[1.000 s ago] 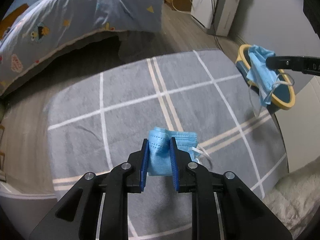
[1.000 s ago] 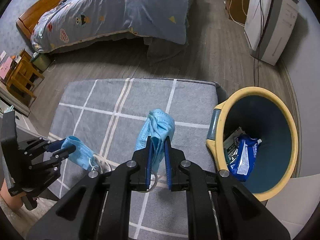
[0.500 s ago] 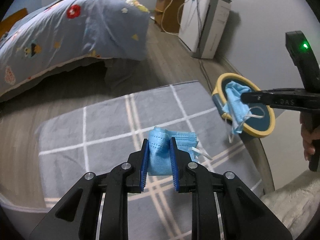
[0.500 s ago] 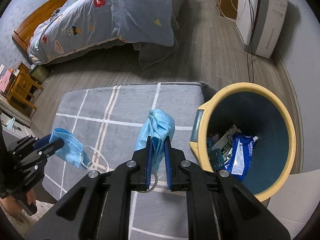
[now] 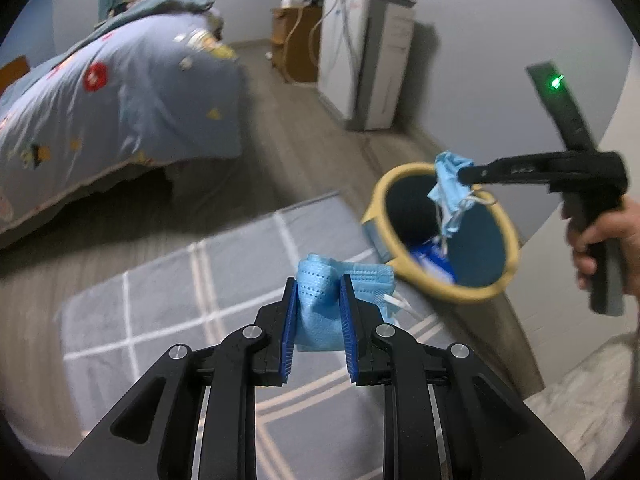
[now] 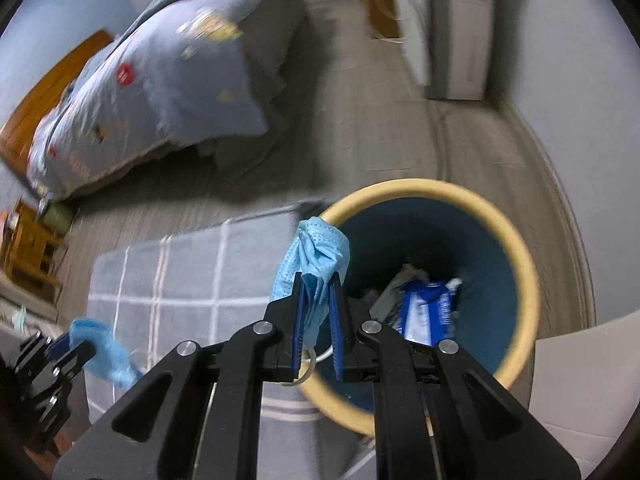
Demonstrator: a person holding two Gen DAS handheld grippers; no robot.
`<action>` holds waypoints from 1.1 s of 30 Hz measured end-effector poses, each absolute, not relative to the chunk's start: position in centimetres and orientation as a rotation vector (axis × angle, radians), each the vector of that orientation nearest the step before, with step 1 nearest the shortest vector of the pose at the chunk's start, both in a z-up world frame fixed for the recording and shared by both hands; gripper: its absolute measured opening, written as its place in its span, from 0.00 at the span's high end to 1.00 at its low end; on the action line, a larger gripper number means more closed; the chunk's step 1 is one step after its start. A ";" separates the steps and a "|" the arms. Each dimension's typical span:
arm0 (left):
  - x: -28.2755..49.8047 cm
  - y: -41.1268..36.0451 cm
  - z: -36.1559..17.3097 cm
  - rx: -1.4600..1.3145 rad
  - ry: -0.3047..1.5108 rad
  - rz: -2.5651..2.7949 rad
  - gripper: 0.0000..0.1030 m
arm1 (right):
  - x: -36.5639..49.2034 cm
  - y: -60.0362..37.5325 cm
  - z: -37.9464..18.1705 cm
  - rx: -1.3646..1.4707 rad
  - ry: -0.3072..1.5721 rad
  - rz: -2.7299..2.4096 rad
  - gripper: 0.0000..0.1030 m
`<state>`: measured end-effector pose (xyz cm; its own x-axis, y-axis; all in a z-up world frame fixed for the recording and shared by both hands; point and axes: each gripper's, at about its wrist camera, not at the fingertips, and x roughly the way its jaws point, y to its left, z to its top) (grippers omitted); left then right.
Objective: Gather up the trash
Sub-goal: 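Carry both blue face masks over the teal bin, then open both grippers to drop the masks into the bin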
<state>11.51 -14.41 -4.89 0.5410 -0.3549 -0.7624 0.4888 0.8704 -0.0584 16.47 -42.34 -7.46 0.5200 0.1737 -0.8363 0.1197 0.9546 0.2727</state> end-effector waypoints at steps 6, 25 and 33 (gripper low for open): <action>11.8 -19.6 -5.1 0.173 0.870 -0.580 0.79 | 15.5 -48.3 -8.8 0.388 1.033 -0.082 0.89; 15.6 -31.9 -10.5 0.358 0.916 -0.649 0.79 | 15.1 -51.4 -13.1 0.382 1.149 -0.124 0.89; 18.9 -31.4 -11.4 0.316 0.903 -0.563 0.46 | 16.8 -50.0 -13.8 0.369 1.162 -0.093 0.89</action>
